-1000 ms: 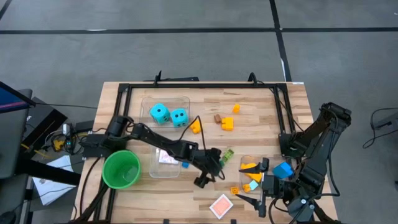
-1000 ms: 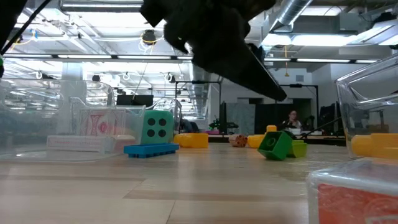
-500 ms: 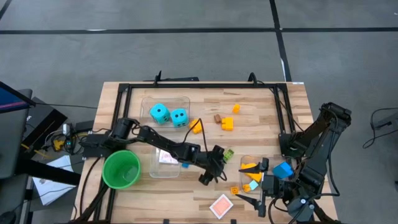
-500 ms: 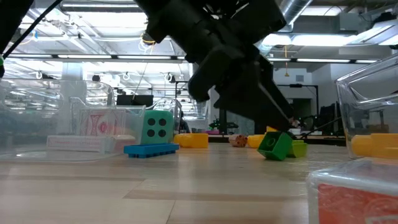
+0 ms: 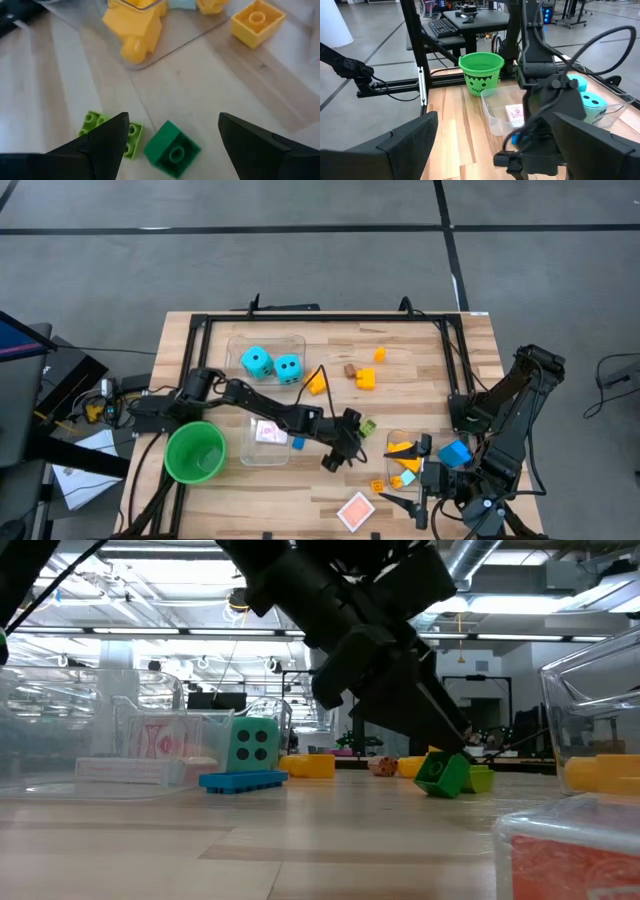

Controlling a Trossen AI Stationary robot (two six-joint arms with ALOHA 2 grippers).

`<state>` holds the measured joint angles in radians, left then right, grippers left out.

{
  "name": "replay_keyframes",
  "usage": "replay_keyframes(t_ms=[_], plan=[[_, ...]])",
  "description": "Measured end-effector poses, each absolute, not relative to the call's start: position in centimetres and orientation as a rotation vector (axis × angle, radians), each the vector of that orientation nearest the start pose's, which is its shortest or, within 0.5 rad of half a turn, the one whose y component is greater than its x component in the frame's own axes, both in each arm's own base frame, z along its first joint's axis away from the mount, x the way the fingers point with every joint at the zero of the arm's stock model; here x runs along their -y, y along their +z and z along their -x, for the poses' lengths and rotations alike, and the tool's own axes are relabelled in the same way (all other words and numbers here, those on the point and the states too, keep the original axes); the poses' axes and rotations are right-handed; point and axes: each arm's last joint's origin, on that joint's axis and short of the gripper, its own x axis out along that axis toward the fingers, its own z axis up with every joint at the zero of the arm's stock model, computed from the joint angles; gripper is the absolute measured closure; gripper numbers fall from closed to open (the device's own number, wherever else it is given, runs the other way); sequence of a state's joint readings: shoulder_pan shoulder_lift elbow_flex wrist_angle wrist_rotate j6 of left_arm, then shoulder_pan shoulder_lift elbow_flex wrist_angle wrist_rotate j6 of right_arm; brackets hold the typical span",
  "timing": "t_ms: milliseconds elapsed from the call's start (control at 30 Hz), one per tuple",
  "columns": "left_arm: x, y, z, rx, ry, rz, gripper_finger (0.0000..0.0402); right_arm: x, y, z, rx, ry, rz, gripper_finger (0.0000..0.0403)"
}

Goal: Pick & Place Toys
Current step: Put the green game piece into the bottom right transparent bin

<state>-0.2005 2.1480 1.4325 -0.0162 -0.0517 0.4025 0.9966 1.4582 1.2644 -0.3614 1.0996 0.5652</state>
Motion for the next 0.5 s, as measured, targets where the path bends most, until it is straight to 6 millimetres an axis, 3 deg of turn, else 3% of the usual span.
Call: replay_keyframes(t_ms=[233,500], plan=[[8.3,12.3,-45.6,-0.715,-0.305,-0.444,0.0100,-24.5,33.4,-19.3,-0.245,-0.173,-0.079,0.0023],[8.0,11.8,-45.5,-0.754,-0.322,-0.430,0.0101,-24.5,33.4,-19.4,-0.254,-0.158,-0.082,0.0023]])
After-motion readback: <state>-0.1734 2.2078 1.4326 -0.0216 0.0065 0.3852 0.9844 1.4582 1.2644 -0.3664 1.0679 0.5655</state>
